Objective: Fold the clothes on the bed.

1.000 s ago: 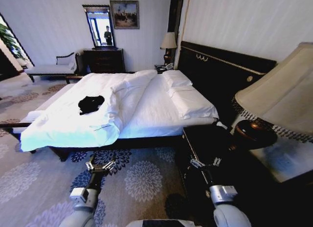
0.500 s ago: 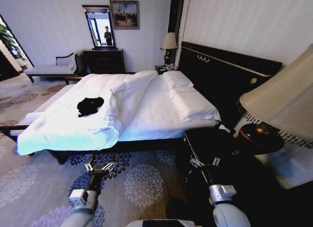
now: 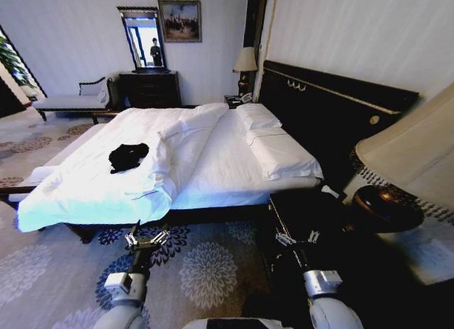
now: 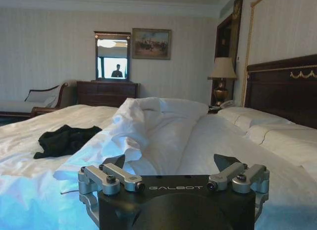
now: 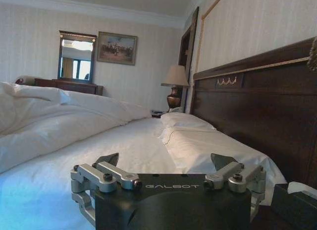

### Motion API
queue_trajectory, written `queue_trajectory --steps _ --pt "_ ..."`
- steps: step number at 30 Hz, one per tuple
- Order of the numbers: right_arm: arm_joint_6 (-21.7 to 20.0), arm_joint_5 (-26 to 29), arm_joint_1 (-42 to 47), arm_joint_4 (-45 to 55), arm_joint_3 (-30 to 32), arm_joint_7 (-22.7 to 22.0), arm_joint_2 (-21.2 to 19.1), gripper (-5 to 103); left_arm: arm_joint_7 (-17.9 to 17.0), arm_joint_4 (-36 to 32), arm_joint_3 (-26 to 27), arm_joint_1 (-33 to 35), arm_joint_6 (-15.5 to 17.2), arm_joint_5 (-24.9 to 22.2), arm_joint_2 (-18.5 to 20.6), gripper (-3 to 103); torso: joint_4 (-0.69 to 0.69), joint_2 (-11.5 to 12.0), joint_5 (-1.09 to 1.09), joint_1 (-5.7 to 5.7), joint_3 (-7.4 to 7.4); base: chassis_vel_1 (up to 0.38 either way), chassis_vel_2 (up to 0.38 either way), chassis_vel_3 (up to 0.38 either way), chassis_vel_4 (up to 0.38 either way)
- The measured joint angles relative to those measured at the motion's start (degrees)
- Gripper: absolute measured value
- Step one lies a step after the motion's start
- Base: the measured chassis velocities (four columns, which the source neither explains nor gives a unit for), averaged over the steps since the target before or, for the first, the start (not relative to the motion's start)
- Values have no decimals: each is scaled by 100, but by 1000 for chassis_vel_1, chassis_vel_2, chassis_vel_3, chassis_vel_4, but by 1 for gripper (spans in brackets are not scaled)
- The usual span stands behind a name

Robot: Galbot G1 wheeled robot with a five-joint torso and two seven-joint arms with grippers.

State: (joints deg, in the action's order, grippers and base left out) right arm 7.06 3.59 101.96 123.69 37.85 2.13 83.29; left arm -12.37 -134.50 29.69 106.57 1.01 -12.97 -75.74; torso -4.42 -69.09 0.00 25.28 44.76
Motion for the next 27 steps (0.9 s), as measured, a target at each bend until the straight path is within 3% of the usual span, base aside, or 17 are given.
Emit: queue_trajectory --steps 9,18,27 --pt "-16 10 -96 -49 -4 8 -21 100 0 39 44 57 -5 -97 34 100 0 0 0 0 0 -78 73 80 -82" --pt "-114 195 -82 -74 107 -35 -291 100 -19 94 79 49 102 -288 427 100 0 0 0 0 0 -84 90 79 -79" --pt "-139 109 -195 -306 12 -90 -58 100 -14 165 33 182 25 -113 191 100 0 0 -1 0 0 -73 84 62 -83"
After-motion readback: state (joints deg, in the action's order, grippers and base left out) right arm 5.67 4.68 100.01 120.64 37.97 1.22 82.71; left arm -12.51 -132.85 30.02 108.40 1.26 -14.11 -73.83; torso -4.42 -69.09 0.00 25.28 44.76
